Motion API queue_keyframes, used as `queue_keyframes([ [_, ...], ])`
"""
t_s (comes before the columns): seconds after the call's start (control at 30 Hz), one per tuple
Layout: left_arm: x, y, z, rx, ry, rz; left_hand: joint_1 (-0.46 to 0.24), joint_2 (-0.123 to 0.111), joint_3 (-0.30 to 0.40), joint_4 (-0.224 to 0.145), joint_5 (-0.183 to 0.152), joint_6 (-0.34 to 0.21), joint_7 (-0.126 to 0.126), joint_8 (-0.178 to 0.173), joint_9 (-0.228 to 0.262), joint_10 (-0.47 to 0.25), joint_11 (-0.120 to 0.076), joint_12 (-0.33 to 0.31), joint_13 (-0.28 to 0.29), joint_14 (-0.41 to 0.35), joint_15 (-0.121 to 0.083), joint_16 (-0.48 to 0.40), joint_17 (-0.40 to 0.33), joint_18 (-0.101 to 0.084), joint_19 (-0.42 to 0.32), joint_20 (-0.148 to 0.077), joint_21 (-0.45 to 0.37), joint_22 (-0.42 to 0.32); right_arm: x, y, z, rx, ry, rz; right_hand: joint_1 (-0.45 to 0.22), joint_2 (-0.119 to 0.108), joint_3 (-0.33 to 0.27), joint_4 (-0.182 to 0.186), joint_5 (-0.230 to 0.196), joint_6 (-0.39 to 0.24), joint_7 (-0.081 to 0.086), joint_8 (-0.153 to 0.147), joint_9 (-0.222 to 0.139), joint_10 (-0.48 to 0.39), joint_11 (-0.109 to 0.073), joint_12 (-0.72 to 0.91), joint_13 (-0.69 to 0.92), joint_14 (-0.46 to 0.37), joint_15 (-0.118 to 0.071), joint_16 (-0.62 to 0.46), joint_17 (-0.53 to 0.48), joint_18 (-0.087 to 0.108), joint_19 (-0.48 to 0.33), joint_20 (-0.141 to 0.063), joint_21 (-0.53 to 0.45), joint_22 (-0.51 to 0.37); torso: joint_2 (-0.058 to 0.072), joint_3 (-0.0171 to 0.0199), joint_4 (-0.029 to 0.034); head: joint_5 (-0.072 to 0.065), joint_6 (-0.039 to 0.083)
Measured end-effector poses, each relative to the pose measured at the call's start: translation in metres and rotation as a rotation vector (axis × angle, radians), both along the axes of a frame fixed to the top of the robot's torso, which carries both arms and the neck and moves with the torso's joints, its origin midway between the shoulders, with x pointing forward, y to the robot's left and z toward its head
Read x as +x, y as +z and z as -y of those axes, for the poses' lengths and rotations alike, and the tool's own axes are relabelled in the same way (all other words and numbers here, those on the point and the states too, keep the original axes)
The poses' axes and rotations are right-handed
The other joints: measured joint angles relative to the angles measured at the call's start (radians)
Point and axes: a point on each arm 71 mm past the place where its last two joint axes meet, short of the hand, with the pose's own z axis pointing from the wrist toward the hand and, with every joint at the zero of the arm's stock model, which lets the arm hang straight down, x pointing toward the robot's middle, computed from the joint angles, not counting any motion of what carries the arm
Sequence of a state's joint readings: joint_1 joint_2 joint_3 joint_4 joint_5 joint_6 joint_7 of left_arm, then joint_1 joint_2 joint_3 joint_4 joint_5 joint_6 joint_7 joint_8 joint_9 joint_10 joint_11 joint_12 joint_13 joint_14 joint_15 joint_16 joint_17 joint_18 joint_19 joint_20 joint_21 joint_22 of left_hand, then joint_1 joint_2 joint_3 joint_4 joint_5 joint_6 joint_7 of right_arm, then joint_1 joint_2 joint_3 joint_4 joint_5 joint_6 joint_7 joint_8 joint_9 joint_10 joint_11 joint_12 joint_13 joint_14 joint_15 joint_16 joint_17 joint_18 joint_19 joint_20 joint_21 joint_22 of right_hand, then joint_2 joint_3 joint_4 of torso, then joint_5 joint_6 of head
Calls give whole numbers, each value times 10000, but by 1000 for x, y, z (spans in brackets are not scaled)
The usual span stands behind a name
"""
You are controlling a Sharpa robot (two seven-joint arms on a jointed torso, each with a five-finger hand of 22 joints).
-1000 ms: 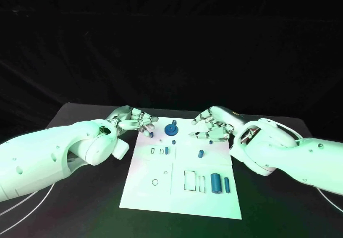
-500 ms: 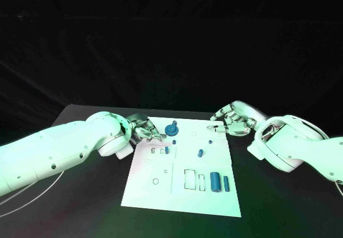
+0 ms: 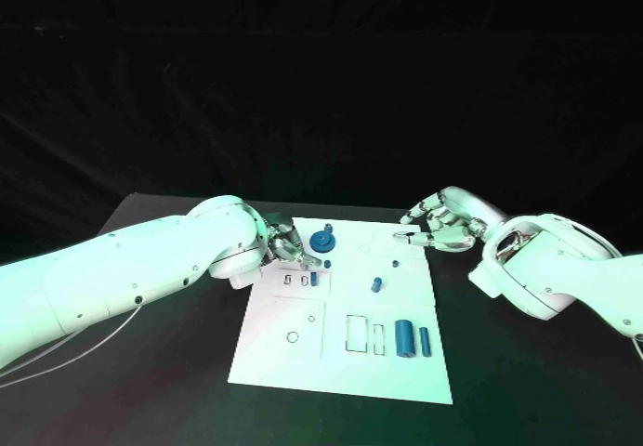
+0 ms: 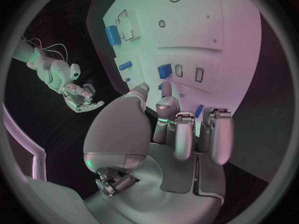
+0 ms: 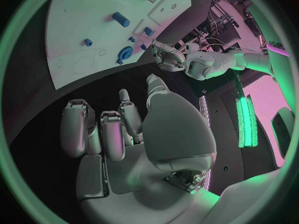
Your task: Assemble the parts on the task board
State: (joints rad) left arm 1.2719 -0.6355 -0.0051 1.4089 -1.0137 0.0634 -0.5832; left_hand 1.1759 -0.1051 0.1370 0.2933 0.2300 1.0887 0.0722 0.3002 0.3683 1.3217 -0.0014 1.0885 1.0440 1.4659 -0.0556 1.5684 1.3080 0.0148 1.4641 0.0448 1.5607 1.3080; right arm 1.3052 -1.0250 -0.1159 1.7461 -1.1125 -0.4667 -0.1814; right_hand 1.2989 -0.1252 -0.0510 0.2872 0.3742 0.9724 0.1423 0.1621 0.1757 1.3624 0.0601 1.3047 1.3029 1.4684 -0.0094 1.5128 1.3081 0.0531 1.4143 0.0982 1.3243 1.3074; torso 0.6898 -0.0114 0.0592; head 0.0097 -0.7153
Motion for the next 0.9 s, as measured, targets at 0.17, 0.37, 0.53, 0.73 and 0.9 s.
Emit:
queue_keyframes([
  [0.17,1,0,2,501,95,-98,-143,8,-129,-12,0,-67,4,54,160,0,-1,95,151,0,0,0,0,0,17,-17,28,-1,2,-1,2,-43,-92,-8,0,0,0,0,91,0,0,29,0,0,0,0,-10,0,0,0,0,0,0,0,0,0,7,0,12,0,-34],
  [0.37,2,0,2,862,127,-196,-230,-7,-223,2,0,-138,4,54,236,0,0,95,94,0,0,0,-1,0,16,-17,28,-1,3,-1,3,-92,-183,-21,56,56,-83,-1,290,0,0,81,-1,0,0,0,-15,0,1,0,-1,0,0,0,-40,-1,7,-8,31,-19,-85],
  [0.53,2,-1,4,1026,113,-273,-332,8,-324,14,0,-138,4,93,314,0,0,95,125,0,0,0,-2,0,16,-17,68,-2,4,-1,4,-120,-230,-17,81,81,-83,-1,289,0,0,81,-2,0,0,0,-27,0,1,0,-2,0,0,0,-39,7,7,-17,52,-26,-140],
  [0.73,1,-1,8,1151,40,-353,-332,9,-391,5,0,-169,-27,128,362,0,0,95,154,0,0,0,-3,0,15,-18,77,-2,4,-1,3,-125,-229,-1,81,81,-83,-1,289,0,0,80,-2,0,1,0,-27,0,1,0,-3,0,0,0,-39,7,7,-24,65,-24,-196],
  [0.9,1,-2,12,1211,-48,-404,-371,49,-391,4,0,-172,-30,128,378,0,0,95,173,0,1,0,-3,1,14,-18,76,-3,3,-1,2,-123,-220,18,81,80,-83,0,288,0,0,80,-2,0,1,0,-27,0,1,0,-3,0,1,0,-38,6,-2,-24,81,-38,-230],
])
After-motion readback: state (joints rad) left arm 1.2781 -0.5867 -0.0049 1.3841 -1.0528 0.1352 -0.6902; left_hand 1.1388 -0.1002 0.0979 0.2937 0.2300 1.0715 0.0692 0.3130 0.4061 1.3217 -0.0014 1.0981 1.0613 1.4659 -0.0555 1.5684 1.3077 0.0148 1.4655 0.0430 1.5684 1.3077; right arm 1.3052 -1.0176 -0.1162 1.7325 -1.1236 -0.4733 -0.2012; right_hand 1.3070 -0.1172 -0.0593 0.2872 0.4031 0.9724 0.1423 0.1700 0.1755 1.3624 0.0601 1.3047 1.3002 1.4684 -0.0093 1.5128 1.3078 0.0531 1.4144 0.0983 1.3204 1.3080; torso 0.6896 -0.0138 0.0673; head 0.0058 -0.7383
